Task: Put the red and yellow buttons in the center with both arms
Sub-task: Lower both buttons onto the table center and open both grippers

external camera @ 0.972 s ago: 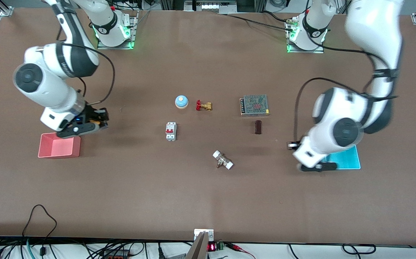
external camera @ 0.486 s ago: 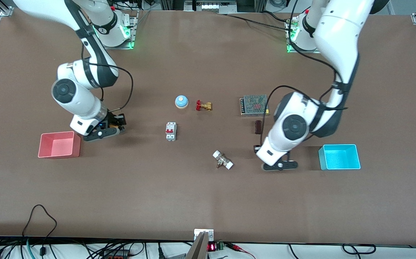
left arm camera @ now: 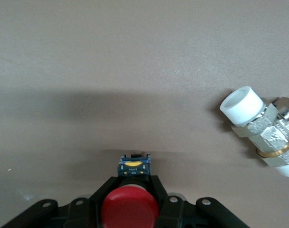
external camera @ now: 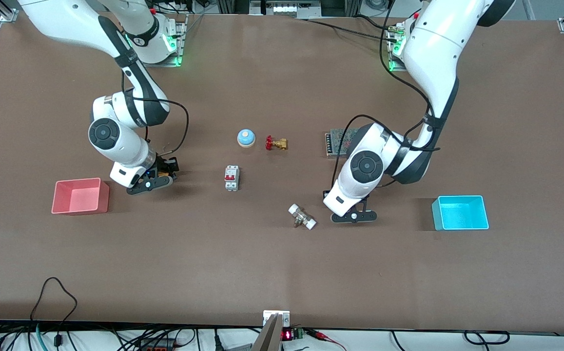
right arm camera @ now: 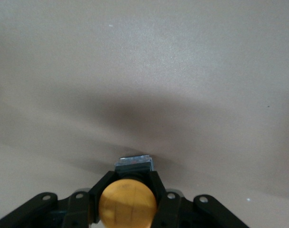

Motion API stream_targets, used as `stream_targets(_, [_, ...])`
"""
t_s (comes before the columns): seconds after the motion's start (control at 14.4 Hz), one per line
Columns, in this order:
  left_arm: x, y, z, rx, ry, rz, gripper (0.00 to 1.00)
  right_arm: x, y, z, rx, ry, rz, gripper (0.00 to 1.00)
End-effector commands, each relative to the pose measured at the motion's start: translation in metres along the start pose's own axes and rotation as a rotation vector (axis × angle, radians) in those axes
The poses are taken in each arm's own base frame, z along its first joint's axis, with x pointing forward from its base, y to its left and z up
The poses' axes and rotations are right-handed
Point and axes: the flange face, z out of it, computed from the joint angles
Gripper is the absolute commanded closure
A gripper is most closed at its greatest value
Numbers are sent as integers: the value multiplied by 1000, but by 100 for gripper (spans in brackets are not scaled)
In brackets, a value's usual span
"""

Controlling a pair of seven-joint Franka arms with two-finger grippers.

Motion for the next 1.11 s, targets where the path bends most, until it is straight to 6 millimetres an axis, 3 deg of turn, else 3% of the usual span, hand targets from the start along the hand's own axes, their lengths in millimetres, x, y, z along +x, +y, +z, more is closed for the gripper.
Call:
stream_targets(0.0, [-2,4,10,5,18,-4,66,2,-2,4,-9,14,3,72])
stream_targets(0.14, [-2,4,10,6,19,-3,33,2,-2,4,-8,16,3,69])
stream_targets(0.28, [-2,4,10,7,20,-1,0,2,-2,6,-7,13,0,53])
stream_targets(0.49, [-2,4,9,7,21,-1,0,4,-1,5,-8,16,0,20])
stream_targets(0.56, [-2,4,7,6,22,-1,0,5,-1,2,-9,20,0,5])
stream_targets(0.69, [0,2,-3,5,27,-5,0,11,0,-13,-10,44,1,0])
stream_targets(0.76, [1,2,-17,3,33,-2,0,13,4,-31,-8,51,18,0])
stream_targets(1.04, [3,-14,-90,32,37,1,0,28,14,-154,-35,45,78,0])
